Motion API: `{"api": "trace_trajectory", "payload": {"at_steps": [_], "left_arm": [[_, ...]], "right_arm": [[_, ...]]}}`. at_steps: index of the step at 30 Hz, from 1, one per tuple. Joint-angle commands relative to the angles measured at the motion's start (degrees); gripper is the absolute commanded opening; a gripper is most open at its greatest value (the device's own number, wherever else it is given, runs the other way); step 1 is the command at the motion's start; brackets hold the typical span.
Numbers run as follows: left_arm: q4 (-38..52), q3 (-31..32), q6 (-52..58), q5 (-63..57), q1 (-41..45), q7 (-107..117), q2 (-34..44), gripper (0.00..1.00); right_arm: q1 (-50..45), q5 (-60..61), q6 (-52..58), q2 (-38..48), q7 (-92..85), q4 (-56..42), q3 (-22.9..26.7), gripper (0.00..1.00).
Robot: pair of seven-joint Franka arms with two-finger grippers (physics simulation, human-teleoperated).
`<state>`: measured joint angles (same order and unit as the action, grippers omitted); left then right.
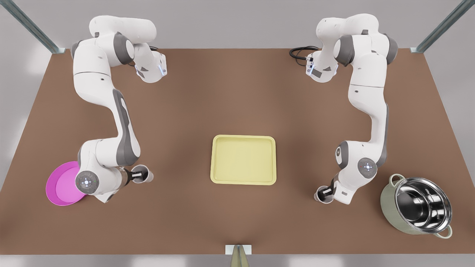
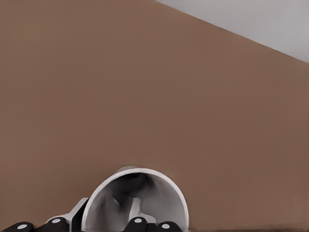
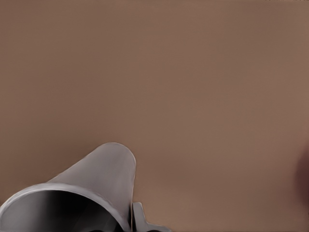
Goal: Use the left arm to pick up the white IKEA cup from the tray and place it on the middle-left position; use the right arm to pick up the white IKEA cup from the tray and place it on the middle-right position
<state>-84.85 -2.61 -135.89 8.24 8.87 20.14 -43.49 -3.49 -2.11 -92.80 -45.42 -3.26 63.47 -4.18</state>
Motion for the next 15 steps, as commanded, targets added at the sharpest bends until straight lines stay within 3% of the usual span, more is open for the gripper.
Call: {"api": "trace_trajectory", "payload": {"at_steps": [1,10,11,13,14,15], "left_arm": [[0.0,0.0,-0.8,-3.1,0.0,-6.2,0.1,1.00],[0.0,-0.2,0.2,-3.2,-0.8,-10.4,0.9,1.00],[0.1,-0.5,9.2,-3.2,-0.9,-13.9,5.6,1.00],[3.1,0.2,39.3,-8.9,-0.5,-15.8,22.6,1.00],[3.2,0.1,42.5,-8.2,-0.4,-22.1,27.0,1.00],[-4.8,0.4,38.2,-7.8,-0.3,-22.6,31.4,1.00]], "right_arm": [[0.1,-1.5,-4.0,-1.7,-25.1,0.0,0.0,0.00],[0.2,-2.2,-9.4,-4.4,-26.4,0.2,0.1,0.00],[0.2,-1.2,-9.4,-5.1,-26.6,0.2,0.1,0.00],[0.6,-1.1,-9.6,-6.1,-26.8,0.1,0.0,0.00],[0.6,-1.1,-11.0,-6.6,-27.3,0.2,-0.2,0.00],[0.6,-0.6,-11.0,-6.9,-27.2,0.2,-0.5,0.00]]}}
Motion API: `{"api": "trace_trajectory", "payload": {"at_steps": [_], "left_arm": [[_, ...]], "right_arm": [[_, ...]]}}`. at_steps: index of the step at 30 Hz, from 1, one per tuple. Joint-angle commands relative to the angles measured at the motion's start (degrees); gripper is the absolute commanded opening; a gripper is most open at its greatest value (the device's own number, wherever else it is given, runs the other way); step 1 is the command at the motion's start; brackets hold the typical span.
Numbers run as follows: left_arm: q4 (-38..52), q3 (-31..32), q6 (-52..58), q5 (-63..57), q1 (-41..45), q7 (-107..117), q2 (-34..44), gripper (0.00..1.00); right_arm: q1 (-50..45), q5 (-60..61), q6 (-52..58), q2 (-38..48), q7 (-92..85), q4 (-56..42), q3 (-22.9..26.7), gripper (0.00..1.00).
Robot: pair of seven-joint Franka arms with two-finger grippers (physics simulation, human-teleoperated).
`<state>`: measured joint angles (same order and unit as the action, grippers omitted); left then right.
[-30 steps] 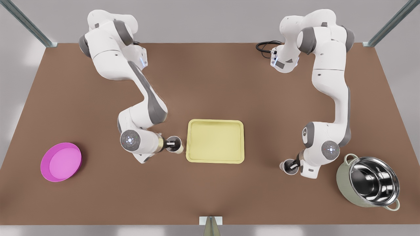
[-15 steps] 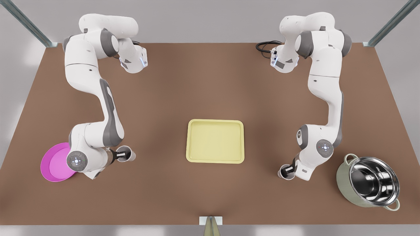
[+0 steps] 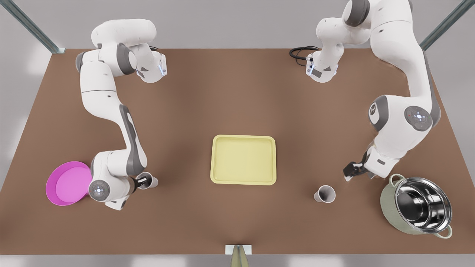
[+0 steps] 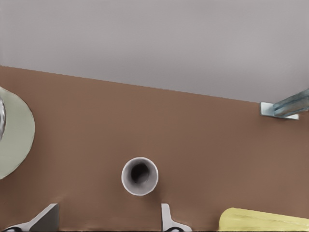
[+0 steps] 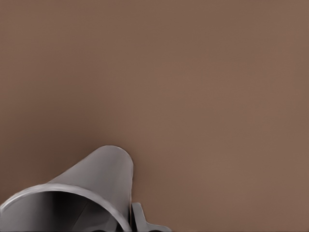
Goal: Use the left arm to pick up the white IKEA cup from the tray and place it on the middle-left position; use the right arm to pick up the white IKEA cup from the tray and place it on the middle-right position
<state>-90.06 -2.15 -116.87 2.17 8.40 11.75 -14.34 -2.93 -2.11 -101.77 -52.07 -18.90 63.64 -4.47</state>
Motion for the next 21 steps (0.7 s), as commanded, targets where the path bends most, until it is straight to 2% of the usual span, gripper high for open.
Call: {"api": "trace_trajectory", "payload": {"at_steps": [1,3,4,6,9,17,19,21], "left_arm": [[-9.5,0.6,11.0,-1.3,0.1,-13.4,8.1,1.00],[1.3,0.7,18.3,-1.5,0.2,-13.2,3.8,1.00],[2.1,0.7,18.4,-1.8,1.3,-13.2,2.9,1.00],[2.1,0.7,18.4,-1.5,1.3,-13.4,2.8,1.00],[2.0,0.6,18.4,-1.4,0.8,-13.5,2.8,1.00],[2.1,0.0,18.4,-1.2,0.4,-13.7,2.8,1.00],[2.1,0.0,18.4,-1.2,0.1,-13.9,2.8,1.00],[2.1,-0.1,18.4,-1.2,0.1,-13.9,2.8,1.00]], "right_arm": [[0.0,0.2,-2.0,-0.2,-11.7,0.0,-0.2,0.00],[0.0,0.5,-2.0,-0.2,-11.7,0.0,-0.2,0.00],[0.0,0.5,-2.0,-0.2,-11.7,0.0,-0.2,0.02],[0.4,0.6,-2.1,-0.2,-11.6,0.0,-0.7,0.12],[0.7,0.6,-2.2,-0.2,-11.7,0.0,-1.1,0.18],[1.3,0.6,-4.6,-1.3,-12.7,0.1,-1.9,0.20],[1.3,0.6,-4.6,-1.3,-12.6,0.0,-2.1,0.35],[1.3,2.4,-4.6,-1.3,-12.7,0.0,-2.3,0.40]]}}
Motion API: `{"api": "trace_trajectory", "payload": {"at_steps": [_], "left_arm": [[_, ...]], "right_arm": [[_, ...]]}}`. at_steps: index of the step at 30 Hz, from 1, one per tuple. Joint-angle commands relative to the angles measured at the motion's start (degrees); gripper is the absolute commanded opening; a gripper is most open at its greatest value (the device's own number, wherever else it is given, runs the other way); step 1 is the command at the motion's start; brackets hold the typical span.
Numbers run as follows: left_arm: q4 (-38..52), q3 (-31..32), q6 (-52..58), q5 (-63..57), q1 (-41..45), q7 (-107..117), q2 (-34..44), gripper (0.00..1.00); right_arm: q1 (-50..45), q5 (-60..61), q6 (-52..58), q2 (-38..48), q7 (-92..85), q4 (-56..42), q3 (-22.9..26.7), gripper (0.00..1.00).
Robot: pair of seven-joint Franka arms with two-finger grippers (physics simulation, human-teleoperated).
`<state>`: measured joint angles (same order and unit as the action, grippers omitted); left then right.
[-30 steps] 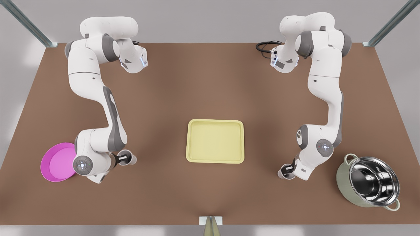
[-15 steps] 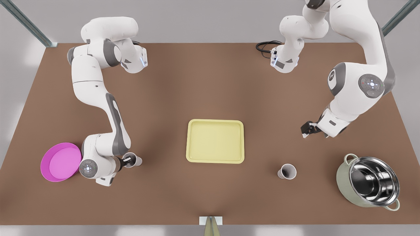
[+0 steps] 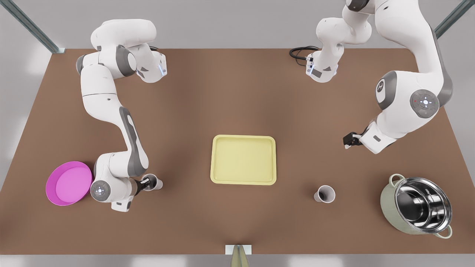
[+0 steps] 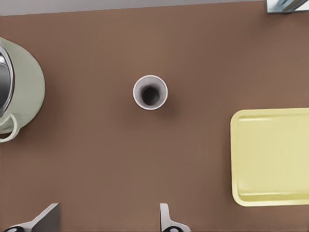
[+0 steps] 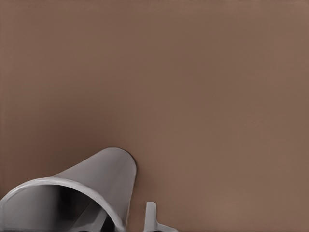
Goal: Use the left arm to pick up the white IKEA cup from the tray and place it on the middle-left position; use the right arm to pick up the white IKEA cup from the tray and place it on the middle-right position
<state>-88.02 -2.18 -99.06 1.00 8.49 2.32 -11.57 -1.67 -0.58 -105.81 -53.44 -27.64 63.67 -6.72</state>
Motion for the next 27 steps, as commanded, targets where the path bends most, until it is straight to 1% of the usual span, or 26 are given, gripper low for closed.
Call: {"api": "trace_trajectory", "payload": {"at_steps": [1,3,4,8,10,11,13,14,15,16,17,18,19,20,21,27], "left_arm": [[0.0,0.0,0.6,0.0,-0.1,-4.4,0.1,1.00],[0.0,0.0,0.6,0.0,-0.1,-4.4,0.1,1.00],[0.0,0.0,0.6,0.1,-0.1,-4.4,0.1,1.00],[0.0,0.0,0.6,0.1,-0.1,-4.3,0.1,1.00],[0.0,0.0,0.6,0.1,-0.1,-4.3,0.1,1.00],[0.0,0.0,0.6,0.1,-0.1,-4.3,0.1,1.00],[0.0,0.0,0.7,0.0,-0.1,-4.3,0.1,1.00],[0.0,-0.1,0.6,0.1,-0.1,-4.3,0.1,1.00],[0.0,0.0,0.6,0.1,-0.2,-4.3,0.1,1.00],[0.0,0.0,0.6,0.1,-0.2,-4.3,0.1,1.00],[0.0,0.0,0.7,0.1,-0.2,-4.3,0.1,1.00],[0.0,0.0,0.6,0.1,-0.3,-4.3,0.1,1.00],[0.0,0.0,0.6,0.1,-0.4,-4.3,0.1,1.00],[0.0,0.0,0.6,0.1,-0.3,-4.3,0.1,1.00],[0.0,0.0,0.6,0.1,-0.3,-4.3,0.1,1.00],[0.1,0.1,1.9,0.0,-0.3,-4.2,0.9,1.00]], "right_arm": [[0.0,0.8,-0.5,0.1,-4.0,0.0,0.0,0.42],[0.0,0.8,-0.5,0.2,-4.0,0.0,0.0,0.45],[0.0,0.9,-0.5,0.2,-3.9,0.0,0.0,0.49],[0.1,0.9,-0.4,0.3,-3.9,0.0,0.0,0.75],[0.1,0.9,0.8,0.5,-3.7,0.0,0.1,0.79],[0.3,0.9,3.9,1.3,-3.4,0.0,0.1,0.80],[0.1,0.9,12.3,4.6,-1.7,-0.1,0.0,0.85],[0.0,0.9,16.5,8.0,-0.1,-0.2,-0.1,0.89],[0.0,0.9,19.5,12.6,2.6,-0.3,-2.2,0.97],[-0.1,0.8,22.8,18.3,6.6,-0.3,-4.6,1.00],[0.0,0.9,26.3,24.0,10.0,-0.6,-5.8,1.00],[0.5,0.8,28.5,27.0,9.9,-1.3,-5.3,1.00],[3.1,0.7,28.0,27.7,10.0,-1.3,-4.7,1.00],[5.8,-3.8,27.8,27.8,8.2,-1.3,-5.5,1.00],[5.7,-8.6,26.4,27.5,7.8,-1.0,-5.8,1.00],[3.3,-8.7,25.9,27.3,8.6,-0.9,-5.8,1.00]]}}
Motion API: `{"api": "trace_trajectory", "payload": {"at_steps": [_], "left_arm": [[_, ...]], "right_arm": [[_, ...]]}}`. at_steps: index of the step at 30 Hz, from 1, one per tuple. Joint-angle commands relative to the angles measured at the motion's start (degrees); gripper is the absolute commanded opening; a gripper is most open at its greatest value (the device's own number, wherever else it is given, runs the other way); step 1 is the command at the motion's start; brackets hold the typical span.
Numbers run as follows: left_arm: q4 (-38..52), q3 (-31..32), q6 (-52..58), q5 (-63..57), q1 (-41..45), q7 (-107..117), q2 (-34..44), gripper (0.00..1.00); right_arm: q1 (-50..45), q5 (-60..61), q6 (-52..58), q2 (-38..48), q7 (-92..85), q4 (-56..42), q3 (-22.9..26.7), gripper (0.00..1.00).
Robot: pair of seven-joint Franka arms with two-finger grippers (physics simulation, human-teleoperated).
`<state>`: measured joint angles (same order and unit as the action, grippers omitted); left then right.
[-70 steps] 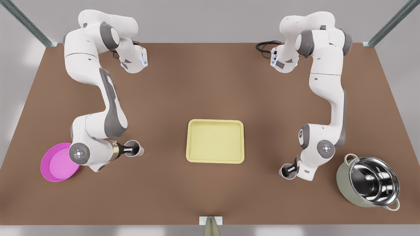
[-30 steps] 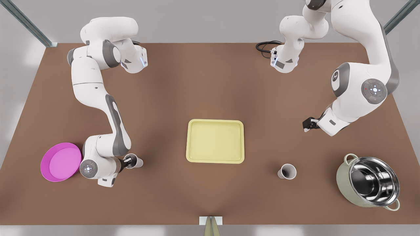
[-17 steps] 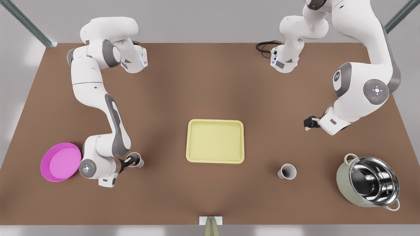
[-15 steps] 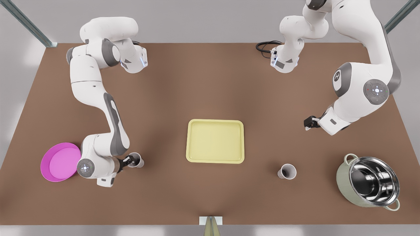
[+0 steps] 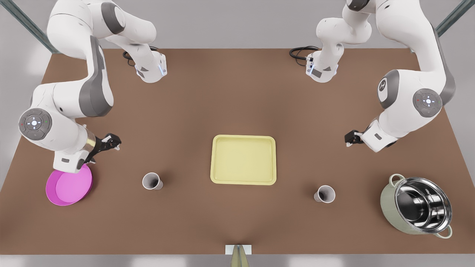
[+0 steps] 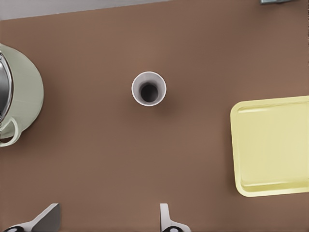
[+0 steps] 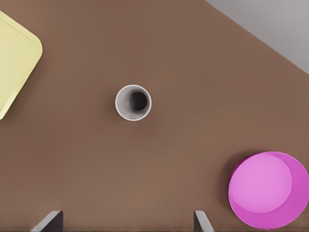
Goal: Use the left arm to pick up the white IKEA cup from the tray and place it on the middle-left position; use the right arm to pick up the white IKEA cup from the tray and place it on the middle-right position
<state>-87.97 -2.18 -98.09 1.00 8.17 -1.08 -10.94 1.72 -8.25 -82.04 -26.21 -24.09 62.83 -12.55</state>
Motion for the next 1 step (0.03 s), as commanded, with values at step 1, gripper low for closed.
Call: {"api": "trace_trajectory", "payload": {"at_steps": [1], "left_arm": [[0.1,0.0,0.9,-0.2,0.1,-0.9,0.4,1.00]], "right_arm": [[-0.1,-1.1,2.1,0.0,5.0,0.0,0.0,1.00]]}}
